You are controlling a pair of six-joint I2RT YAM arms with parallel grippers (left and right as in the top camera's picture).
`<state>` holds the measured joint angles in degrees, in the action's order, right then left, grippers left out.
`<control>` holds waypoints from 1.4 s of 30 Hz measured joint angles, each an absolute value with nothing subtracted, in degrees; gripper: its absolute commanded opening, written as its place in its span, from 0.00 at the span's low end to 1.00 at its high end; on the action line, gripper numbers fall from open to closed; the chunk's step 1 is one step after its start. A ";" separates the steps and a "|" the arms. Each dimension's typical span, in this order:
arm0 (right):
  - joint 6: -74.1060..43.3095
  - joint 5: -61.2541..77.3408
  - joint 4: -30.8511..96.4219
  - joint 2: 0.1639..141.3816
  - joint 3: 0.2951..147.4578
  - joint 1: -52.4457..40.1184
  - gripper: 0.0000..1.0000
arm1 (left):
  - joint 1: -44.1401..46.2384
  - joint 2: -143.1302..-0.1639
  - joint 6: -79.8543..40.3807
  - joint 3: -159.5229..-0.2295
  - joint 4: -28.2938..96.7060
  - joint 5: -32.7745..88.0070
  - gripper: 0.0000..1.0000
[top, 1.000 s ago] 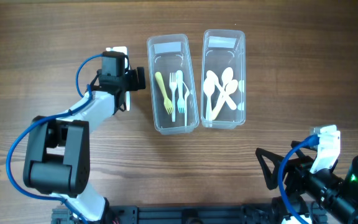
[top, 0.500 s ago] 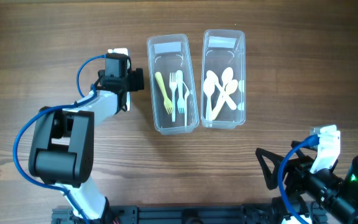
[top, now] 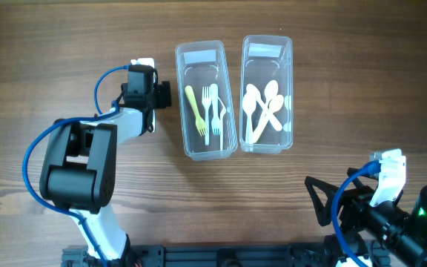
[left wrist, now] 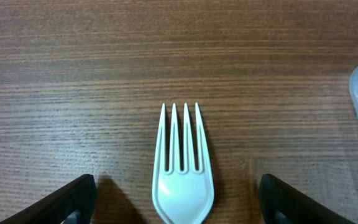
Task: Pack container
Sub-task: 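Grasp the last white fork with the left gripper, then carry the white fork into the left container and release it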
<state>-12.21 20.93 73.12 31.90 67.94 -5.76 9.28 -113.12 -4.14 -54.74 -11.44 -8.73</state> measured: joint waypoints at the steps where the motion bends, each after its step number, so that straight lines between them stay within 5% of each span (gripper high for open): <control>1: -12.21 20.93 73.12 31.90 67.94 -5.76 1.00 | 9.28 -113.32 -4.21 -54.85 -11.62 -8.67 0.72; 8: -12.21 20.91 73.10 31.90 67.94 -5.76 1.00 | 9.28 -113.60 -4.49 -55.27 -11.44 -8.36 0.45; 29: -12.19 20.93 73.12 31.90 67.94 -5.76 1.00 | 9.28 -113.65 -7.79 -55.48 -11.11 -9.39 0.04; 42: -12.21 20.93 73.12 31.90 67.94 -5.76 1.00 | 9.28 -108.53 -7.81 -55.13 -5.87 -9.15 0.04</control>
<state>-12.21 20.93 73.12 31.90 67.94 -5.76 9.28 -108.53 -7.81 -55.13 -5.87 -9.15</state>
